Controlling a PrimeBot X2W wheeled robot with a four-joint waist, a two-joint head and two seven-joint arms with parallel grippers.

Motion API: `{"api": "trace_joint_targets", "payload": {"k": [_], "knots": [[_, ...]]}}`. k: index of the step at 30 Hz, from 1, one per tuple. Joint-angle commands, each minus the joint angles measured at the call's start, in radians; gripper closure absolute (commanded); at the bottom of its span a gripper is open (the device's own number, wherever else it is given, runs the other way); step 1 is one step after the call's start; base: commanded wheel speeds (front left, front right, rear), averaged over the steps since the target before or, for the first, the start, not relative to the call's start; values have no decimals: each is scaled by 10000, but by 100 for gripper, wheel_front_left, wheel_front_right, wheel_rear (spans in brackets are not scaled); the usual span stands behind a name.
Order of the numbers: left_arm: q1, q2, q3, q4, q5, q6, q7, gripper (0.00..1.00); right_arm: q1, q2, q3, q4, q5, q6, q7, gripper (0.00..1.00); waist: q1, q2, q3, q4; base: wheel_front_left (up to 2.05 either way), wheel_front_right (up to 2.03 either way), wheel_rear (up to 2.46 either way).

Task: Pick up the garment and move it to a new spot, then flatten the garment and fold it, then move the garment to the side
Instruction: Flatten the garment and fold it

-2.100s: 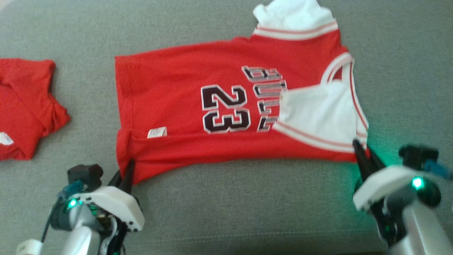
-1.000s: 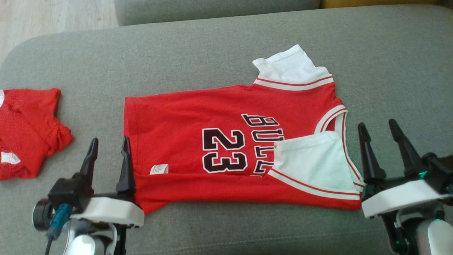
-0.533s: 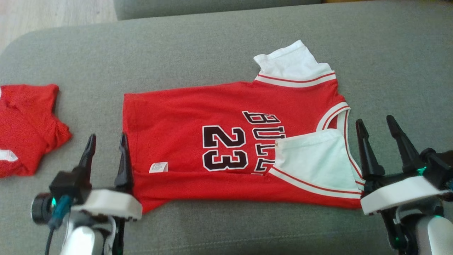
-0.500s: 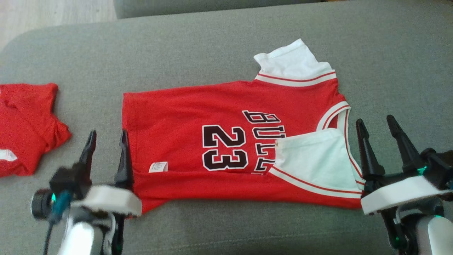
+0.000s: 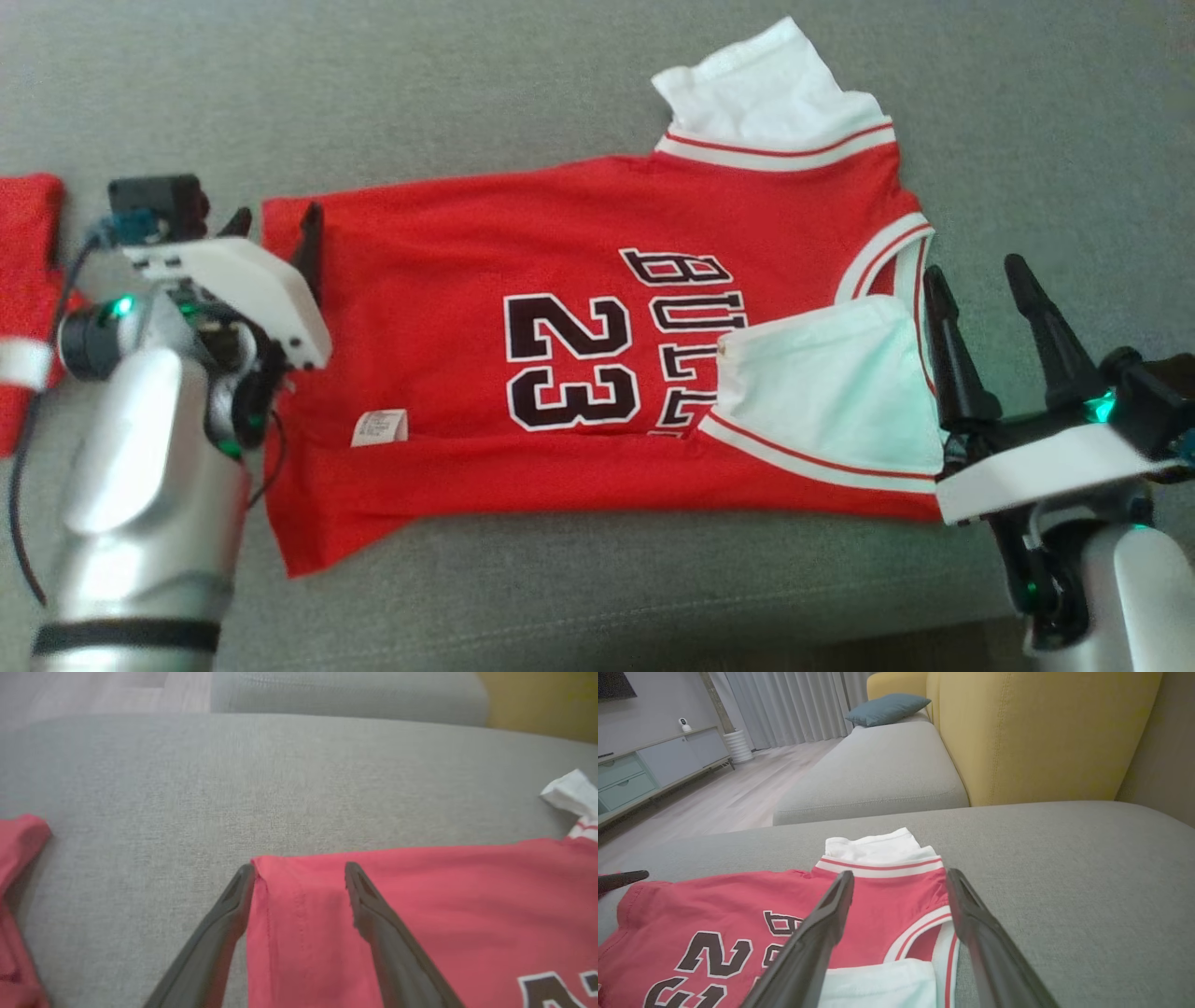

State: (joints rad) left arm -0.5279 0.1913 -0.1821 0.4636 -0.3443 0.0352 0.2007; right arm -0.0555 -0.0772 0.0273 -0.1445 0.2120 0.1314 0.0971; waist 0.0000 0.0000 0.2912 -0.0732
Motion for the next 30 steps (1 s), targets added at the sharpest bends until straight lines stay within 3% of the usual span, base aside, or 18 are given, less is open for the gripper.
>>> {"api": "trace_joint_targets", "payload": {"k": [1,9,11,13,20,30], "knots": [[-935,520,437,487,-161,-49,514,0,-370,-53,315,-209,108,-7,-154,0,0,0,361,-302,0,0,0],[-2188,956,407,2573,-437,-398,1982,0,-590,-42,421,188,224,-7,-334,0,0,0,594,-590,0,0,0],[-2298,997,383,2820,-516,-495,2247,54,-612,-53,406,251,250,-7,-343,0,0,0,584,-599,0,0,0],[-2372,1038,350,2990,-584,-626,2415,100,-677,-97,388,310,286,-7,-322,0,0,0,573,-599,0,0,0],[-2648,1149,199,2928,-475,-711,2032,100,-1620,-595,339,835,609,-7,-60,0,0,0,580,-492,0,0,0],[-3173,573,-156,2446,-405,-717,1489,100,-4274,-1601,460,3404,1686,-7,635,0,0,0,1211,369,0,0,0]]}}
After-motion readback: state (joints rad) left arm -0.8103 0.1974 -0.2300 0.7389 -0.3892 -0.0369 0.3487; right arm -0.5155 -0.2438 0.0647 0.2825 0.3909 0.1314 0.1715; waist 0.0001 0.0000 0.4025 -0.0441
